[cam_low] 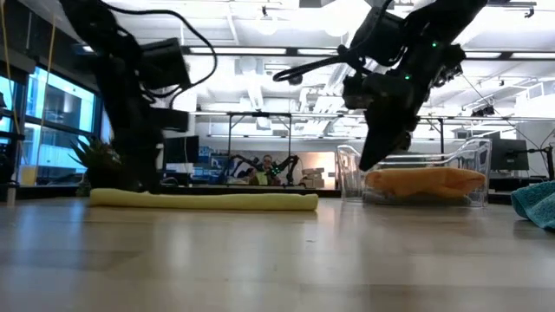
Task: Fold microfiber towels
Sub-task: Fold the yellow microfiber towel
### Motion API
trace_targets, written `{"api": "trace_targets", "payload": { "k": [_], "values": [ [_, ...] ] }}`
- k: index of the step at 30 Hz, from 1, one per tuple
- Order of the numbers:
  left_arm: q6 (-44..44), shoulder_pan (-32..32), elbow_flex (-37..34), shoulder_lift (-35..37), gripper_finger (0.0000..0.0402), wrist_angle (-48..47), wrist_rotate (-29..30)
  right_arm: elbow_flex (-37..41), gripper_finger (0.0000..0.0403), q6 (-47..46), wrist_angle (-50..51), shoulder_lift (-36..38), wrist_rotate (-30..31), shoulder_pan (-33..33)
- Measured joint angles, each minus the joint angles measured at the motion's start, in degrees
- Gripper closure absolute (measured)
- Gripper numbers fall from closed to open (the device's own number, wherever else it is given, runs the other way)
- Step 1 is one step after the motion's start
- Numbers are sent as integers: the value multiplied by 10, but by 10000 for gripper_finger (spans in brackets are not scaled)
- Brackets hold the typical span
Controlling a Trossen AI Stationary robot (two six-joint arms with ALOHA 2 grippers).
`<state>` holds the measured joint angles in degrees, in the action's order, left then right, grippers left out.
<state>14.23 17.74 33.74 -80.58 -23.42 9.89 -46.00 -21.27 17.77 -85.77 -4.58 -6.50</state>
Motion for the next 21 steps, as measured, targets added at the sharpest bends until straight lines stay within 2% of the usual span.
{"api": "trace_targets", "payload": {
  "k": [4,9,16,19,21],
  "values": [
    [-23,0,-39,44,401,3,-6,0,403,-1,7,3,0,0],
    [-4,-2,-74,112,401,3,-19,0,403,-40,-31,-2,19,0],
    [19,0,-74,209,401,23,-5,0,403,-173,-92,-2,91,0],
    [35,4,-73,232,401,27,-2,0,401,-272,-91,-2,92,0],
    [48,4,-73,237,401,29,-2,0,390,-325,-91,-2,73,0]
  ]
}}
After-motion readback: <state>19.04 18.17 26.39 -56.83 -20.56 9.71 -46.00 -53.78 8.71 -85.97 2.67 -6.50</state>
